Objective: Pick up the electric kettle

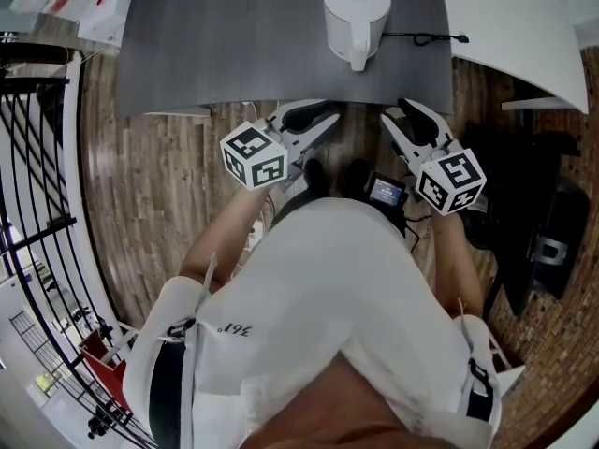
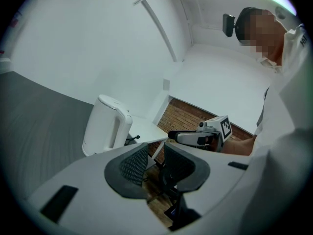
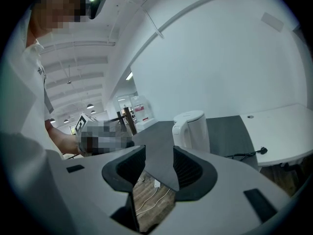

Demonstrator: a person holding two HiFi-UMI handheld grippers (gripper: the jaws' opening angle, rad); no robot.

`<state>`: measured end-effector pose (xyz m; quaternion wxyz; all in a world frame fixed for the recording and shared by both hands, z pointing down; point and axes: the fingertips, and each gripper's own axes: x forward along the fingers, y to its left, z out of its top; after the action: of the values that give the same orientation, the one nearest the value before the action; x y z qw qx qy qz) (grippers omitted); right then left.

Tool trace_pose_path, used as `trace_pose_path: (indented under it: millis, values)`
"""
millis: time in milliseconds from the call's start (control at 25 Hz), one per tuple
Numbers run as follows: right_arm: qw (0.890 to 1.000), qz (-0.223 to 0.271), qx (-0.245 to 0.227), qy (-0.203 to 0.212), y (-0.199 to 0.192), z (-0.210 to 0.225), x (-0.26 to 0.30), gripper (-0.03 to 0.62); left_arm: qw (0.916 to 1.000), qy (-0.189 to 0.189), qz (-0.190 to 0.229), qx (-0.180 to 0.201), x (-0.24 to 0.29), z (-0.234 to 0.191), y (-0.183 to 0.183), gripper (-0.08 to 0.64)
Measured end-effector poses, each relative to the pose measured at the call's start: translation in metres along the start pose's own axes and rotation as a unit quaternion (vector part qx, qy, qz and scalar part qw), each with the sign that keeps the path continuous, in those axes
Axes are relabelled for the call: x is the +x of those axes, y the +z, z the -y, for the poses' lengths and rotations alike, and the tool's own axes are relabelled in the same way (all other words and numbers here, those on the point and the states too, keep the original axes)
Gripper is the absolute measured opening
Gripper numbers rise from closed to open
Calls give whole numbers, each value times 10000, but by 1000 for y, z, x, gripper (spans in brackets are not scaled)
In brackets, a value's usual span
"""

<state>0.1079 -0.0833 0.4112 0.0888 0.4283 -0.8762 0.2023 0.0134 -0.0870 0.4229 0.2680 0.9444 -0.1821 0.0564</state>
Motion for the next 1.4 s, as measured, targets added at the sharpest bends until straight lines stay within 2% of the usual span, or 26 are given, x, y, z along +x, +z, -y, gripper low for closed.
trace_pose_path:
  millis: [640, 1040, 1400]
  values:
    - [9979, -2, -643, 23, 34, 23, 29, 164, 9987, 132, -46, 487, 17, -30, 31, 87]
    - [9958, -189, -882, 125, 42, 44, 70, 164, 9965, 265, -380, 692, 43, -78, 22, 129]
    - [9945, -480, -899, 223, 28, 55, 98, 164, 9943, 199, -643, 821, 66, -91, 12, 144]
